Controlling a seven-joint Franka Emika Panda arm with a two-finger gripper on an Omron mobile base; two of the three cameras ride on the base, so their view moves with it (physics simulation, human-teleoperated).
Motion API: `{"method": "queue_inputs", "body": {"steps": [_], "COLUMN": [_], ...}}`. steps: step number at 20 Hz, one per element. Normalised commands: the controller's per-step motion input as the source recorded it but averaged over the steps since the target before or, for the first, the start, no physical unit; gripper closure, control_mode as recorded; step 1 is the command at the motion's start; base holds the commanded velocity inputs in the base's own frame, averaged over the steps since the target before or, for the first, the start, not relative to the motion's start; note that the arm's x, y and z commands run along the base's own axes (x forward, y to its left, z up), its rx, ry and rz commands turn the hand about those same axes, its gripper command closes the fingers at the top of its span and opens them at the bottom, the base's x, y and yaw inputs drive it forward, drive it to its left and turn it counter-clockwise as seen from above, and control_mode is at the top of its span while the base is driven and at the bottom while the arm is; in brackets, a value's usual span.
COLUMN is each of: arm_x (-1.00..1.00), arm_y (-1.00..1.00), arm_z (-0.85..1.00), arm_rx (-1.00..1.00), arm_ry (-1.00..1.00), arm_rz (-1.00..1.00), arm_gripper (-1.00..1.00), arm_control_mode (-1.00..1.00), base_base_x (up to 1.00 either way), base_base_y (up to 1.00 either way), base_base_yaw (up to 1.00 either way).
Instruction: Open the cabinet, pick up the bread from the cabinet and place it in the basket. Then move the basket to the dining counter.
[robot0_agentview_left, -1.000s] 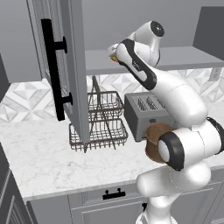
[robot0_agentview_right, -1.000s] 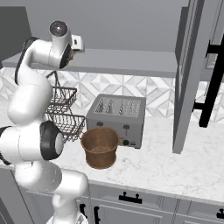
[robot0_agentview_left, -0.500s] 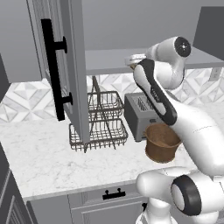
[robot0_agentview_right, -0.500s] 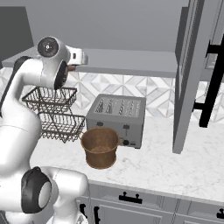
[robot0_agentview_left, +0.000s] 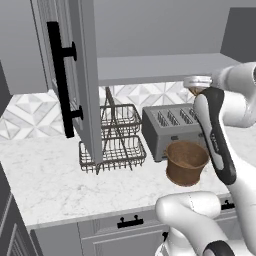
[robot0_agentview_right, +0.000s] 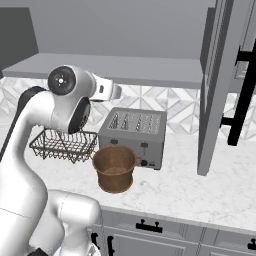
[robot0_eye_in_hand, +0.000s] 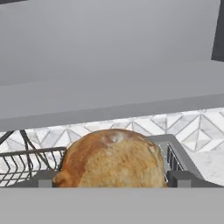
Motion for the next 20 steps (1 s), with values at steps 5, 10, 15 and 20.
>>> {"method": "queue_inputs", "body": {"steps": [5,10,15,20], "arm_x": [-0.74,-0.09,0.00,0.05], "arm_y": [-0.53,-0.20,0.08,0.13], "arm_z": [-0.37,-0.56,-0.69,-0.79], "arm_rx": [0.00,0.00,-0.06,-0.12], "arm_ry": [0.23,0.34,0.32,0.25], "arm_rz": [-0.04,0.00,0.00,0.01], "arm_gripper": [1.00,1.00,1.00,1.00], "arm_control_mode": [-1.00,-1.00,-1.00,-1.00], "base_base_x": [0.00,0.00,0.00,0.00], "base_base_y": [0.00,0.00,0.00,0.00], "base_base_yaw": [0.00,0.00,0.00,0.00]}}
